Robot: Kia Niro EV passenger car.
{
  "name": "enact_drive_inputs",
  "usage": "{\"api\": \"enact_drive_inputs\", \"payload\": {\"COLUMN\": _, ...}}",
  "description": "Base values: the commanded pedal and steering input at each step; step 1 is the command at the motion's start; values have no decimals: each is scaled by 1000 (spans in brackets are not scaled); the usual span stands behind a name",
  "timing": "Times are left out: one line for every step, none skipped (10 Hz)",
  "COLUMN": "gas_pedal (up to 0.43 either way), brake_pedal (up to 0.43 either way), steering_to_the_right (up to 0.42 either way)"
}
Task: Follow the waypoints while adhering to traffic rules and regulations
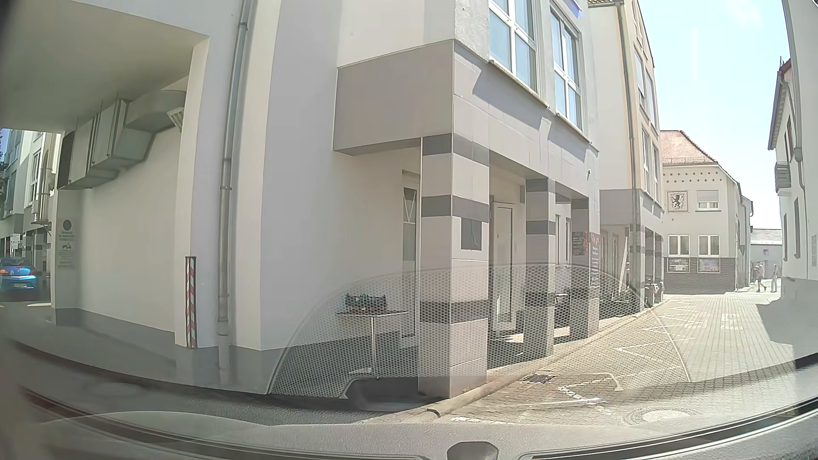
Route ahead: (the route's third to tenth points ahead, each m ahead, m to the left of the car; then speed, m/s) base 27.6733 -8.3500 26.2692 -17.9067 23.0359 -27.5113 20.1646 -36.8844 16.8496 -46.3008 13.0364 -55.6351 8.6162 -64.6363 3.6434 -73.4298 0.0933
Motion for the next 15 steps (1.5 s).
{"api": "enact_drive_inputs", "payload": {"gas_pedal": 0, "brake_pedal": 250, "steering_to_the_right": -492}}
{"api": "enact_drive_inputs", "payload": {"gas_pedal": 0, "brake_pedal": 146, "steering_to_the_right": -451}}
{"api": "enact_drive_inputs", "payload": {"gas_pedal": 0, "brake_pedal": 30, "steering_to_the_right": -386}}
{"api": "enact_drive_inputs", "payload": {"gas_pedal": 0, "brake_pedal": 30, "steering_to_the_right": -293}}
{"api": "enact_drive_inputs", "payload": {"gas_pedal": 0, "brake_pedal": 30, "steering_to_the_right": -202}}
{"api": "enact_drive_inputs", "payload": {"gas_pedal": 0, "brake_pedal": 30, "steering_to_the_right": -94}}
{"api": "enact_drive_inputs", "payload": {"gas_pedal": 0, "brake_pedal": 30, "steering_to_the_right": 3}}
{"api": "enact_drive_inputs", "payload": {"gas_pedal": 0, "brake_pedal": 30, "steering_to_the_right": 100}}
{"api": "enact_drive_inputs", "payload": {"gas_pedal": 0, "brake_pedal": 30, "steering_to_the_right": 181}}
{"api": "enact_drive_inputs", "payload": {"gas_pedal": 28, "brake_pedal": 30, "steering_to_the_right": 304}}
{"api": "enact_drive_inputs", "payload": {"gas_pedal": 110, "brake_pedal": 30, "steering_to_the_right": 454}}
{"api": "enact_drive_inputs", "payload": {"gas_pedal": 150, "brake_pedal": 30, "steering_to_the_right": 545}}
{"api": "enact_drive_inputs", "payload": {"gas_pedal": 189, "brake_pedal": 30, "steering_to_the_right": 662}}
{"api": "enact_drive_inputs", "payload": {"gas_pedal": 209, "brake_pedal": 30, "steering_to_the_right": 735}}
{"api": "enact_drive_inputs", "payload": {"gas_pedal": 220, "brake_pedal": 30, "steering_to_the_right": 792}}
